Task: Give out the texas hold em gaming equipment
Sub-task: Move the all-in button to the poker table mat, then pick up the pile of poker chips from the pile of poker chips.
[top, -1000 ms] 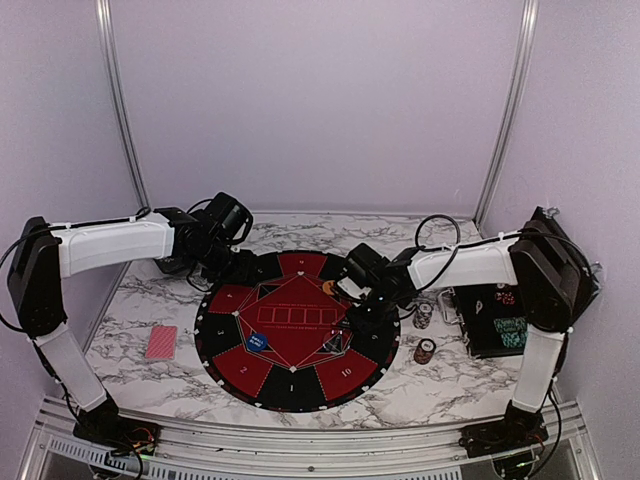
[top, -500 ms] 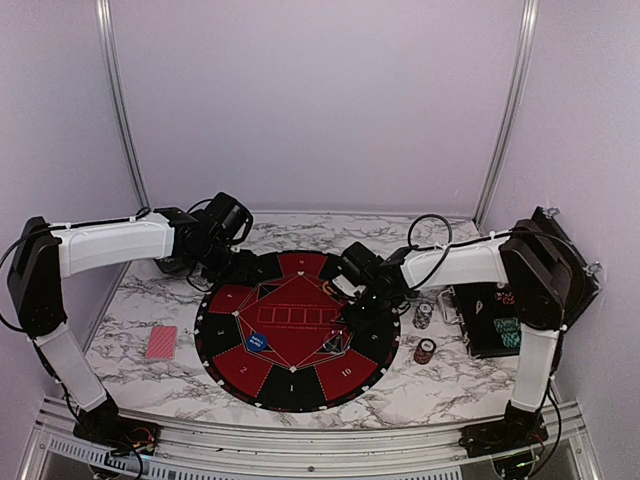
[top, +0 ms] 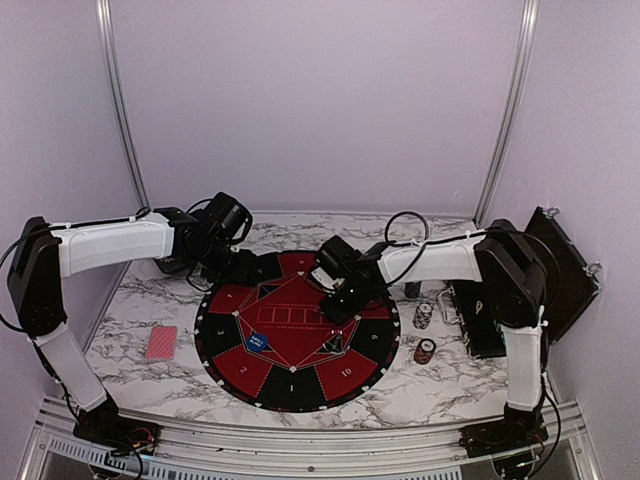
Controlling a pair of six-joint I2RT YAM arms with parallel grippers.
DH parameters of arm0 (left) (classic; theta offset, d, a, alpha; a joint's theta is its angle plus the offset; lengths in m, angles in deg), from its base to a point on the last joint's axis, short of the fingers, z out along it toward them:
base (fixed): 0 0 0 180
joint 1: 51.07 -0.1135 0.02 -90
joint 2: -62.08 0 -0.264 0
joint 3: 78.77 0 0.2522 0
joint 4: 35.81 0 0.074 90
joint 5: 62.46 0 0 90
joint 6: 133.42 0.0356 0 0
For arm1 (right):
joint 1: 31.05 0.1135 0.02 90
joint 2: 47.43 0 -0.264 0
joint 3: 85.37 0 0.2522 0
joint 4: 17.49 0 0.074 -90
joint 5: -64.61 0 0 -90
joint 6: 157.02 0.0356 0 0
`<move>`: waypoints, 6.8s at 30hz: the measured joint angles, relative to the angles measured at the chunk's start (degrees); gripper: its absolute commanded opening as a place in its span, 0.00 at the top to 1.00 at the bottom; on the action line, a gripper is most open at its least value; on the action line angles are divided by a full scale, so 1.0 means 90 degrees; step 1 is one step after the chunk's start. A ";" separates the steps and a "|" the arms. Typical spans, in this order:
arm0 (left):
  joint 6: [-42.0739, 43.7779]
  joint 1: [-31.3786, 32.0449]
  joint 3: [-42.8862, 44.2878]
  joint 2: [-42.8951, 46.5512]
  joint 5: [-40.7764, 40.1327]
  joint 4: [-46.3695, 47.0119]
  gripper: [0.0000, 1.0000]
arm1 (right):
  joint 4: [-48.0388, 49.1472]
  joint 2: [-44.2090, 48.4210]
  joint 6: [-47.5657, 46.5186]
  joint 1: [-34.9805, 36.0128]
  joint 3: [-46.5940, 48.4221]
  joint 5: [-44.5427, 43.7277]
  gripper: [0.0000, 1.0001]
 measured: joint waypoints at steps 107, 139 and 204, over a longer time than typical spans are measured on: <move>0.0080 -0.0597 -0.0512 0.0799 0.0491 0.0211 0.37 | -0.0316 0.0364 0.0542 0.0024 0.1588 -0.0032 0.31; 0.0058 -0.0551 -0.0855 0.1880 0.1676 0.0714 0.01 | -0.0420 0.3677 0.1049 -0.1297 -0.1945 -0.0223 0.29; 0.0274 -0.0549 -0.0476 0.1498 0.1331 0.0913 0.01 | -0.0323 0.3169 0.1149 -0.2331 -0.3138 -0.0177 0.46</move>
